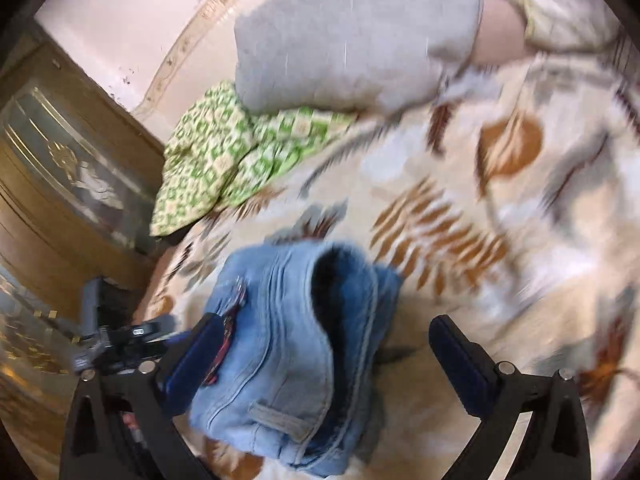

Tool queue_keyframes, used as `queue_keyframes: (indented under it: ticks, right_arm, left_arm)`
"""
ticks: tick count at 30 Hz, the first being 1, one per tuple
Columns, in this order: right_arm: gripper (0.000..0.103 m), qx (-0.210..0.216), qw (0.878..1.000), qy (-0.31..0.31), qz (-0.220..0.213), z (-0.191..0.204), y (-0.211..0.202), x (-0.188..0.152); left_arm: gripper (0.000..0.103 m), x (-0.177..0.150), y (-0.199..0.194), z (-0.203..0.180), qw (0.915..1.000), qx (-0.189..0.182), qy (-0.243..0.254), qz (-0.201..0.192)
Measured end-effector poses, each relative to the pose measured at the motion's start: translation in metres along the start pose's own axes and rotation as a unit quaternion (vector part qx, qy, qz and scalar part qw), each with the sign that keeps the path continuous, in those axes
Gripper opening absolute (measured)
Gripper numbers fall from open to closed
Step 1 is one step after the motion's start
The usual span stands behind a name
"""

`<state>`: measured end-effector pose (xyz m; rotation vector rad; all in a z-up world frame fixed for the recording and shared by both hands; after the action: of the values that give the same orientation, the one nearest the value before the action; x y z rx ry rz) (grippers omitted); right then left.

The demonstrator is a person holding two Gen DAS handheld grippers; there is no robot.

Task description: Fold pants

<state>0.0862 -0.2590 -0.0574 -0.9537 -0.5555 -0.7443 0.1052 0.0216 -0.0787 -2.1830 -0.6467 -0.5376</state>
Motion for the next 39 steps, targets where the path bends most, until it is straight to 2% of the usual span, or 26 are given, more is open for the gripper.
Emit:
queue_keyframes:
  ticks: [5, 8, 11, 12, 14, 15, 16, 20, 23, 27, 32, 37, 39]
  right_arm:
    - [0.103, -0.088, 0.993, -0.065, -0.034, 0.015, -0.003, 0.004]
    - [0.103, -0.128, 0.986, -0.098, -0.042, 0.022, 0.001, -0.002]
    - [0.103, -0.163, 0.977, -0.121, -0.059, 0.026, 0.005, -0.007]
    - [0.103, -0.175, 0.974, -0.129, -0.064, 0.027, 0.006, -0.007]
    - [0.103, -0.197, 0.967, -0.145, -0.071, 0.029, 0.006, -0.008]
    - [0.103, -0.21, 0.962, -0.154, -0.076, 0.03, 0.006, -0.007]
    - [0.103, -0.218, 0.959, -0.16, -0.082, 0.031, 0.005, -0.008]
    - [0.103, -0.218, 0.96, -0.151, -0.092, 0.031, 0.005, -0.007]
    - [0.103, -0.211, 0.963, -0.138, -0.095, 0.031, 0.005, -0.006]
    - [0.103, -0.207, 0.966, -0.127, -0.093, 0.032, 0.003, -0.007]
    - [0.103, -0.209, 0.962, -0.139, -0.107, 0.044, -0.008, -0.008]
    - [0.103, -0.209, 0.96, -0.141, -0.123, 0.055, -0.024, -0.009]
    - [0.103, -0.211, 0.958, -0.143, -0.13, 0.058, -0.031, -0.009]
  left_arm:
    - [0.103, 0.012, -0.019, -0.016, 0.9917, 0.064, 0.076, -0.081]
    - [0.103, 0.01, -0.018, -0.021, 0.9794, 0.121, 0.116, -0.113]
    - [0.103, 0.007, -0.017, -0.025, 0.9545, 0.195, 0.177, -0.139]
    - [0.103, 0.006, -0.017, -0.029, 0.9395, 0.224, 0.21, -0.151]
    - [0.103, 0.005, -0.019, -0.035, 0.9164, 0.255, 0.253, -0.175]
    - [0.103, 0.005, -0.022, -0.036, 0.9095, 0.264, 0.264, -0.184]
    - [0.103, 0.005, -0.022, -0.036, 0.9063, 0.268, 0.267, -0.189]
    - [0.103, 0.009, -0.019, -0.031, 0.9202, 0.262, 0.229, -0.18]
    - [0.103, 0.009, -0.016, -0.028, 0.924, 0.272, 0.204, -0.175]
    - [0.103, 0.005, -0.015, -0.027, 0.9249, 0.274, 0.195, -0.176]
    - [0.103, 0.001, -0.016, -0.026, 0.9214, 0.283, 0.197, -0.18]
    - [0.103, -0.005, -0.027, -0.033, 0.9247, 0.269, 0.19, -0.191]
    - [0.103, -0.007, -0.033, -0.037, 0.9227, 0.266, 0.195, -0.2]
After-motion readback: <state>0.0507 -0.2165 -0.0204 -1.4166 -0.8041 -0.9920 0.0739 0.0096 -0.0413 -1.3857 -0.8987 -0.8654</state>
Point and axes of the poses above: each gripper's, at about its wrist camera, not at the fingertips, and y roughly the way its jaws point, z to its left, x to its top, the point moved 6 cm from there along y, roughly the way its jaws point, and after that the axes turned 11 degrees about -z, right-handed, at the moved point
